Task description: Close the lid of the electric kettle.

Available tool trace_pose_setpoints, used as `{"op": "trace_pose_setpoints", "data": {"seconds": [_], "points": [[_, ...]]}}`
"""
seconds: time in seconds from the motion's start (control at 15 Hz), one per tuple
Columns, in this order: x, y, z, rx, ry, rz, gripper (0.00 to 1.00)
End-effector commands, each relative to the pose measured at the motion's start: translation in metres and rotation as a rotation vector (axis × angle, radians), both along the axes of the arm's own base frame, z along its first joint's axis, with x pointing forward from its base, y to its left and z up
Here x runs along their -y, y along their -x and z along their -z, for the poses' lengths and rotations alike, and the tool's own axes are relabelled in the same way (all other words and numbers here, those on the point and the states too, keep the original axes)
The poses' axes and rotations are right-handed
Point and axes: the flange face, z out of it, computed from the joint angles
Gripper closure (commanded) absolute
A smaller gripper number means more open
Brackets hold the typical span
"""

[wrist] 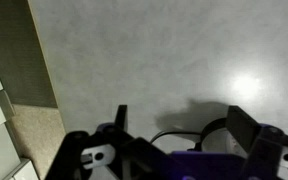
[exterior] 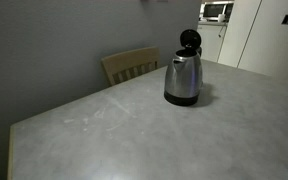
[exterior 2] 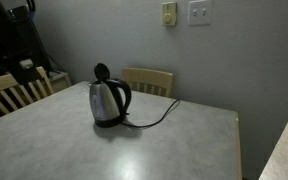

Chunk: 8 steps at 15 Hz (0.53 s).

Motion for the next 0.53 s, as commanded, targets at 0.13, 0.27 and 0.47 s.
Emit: {"op": "trace_pose_setpoints", "data": {"seconds": [0.13, 0.27, 0.47], "points": [[-0.0001, -0.0001, -0.0006, -0.001, 0.000, 0.000, 0.00], [-0.0001, -0.0001, -0.0006, -0.001, 0.000, 0.000, 0.00], [0.0036, -0.0052, -0.0096, 0.022, 0.012, 0.003, 0.00]]}}
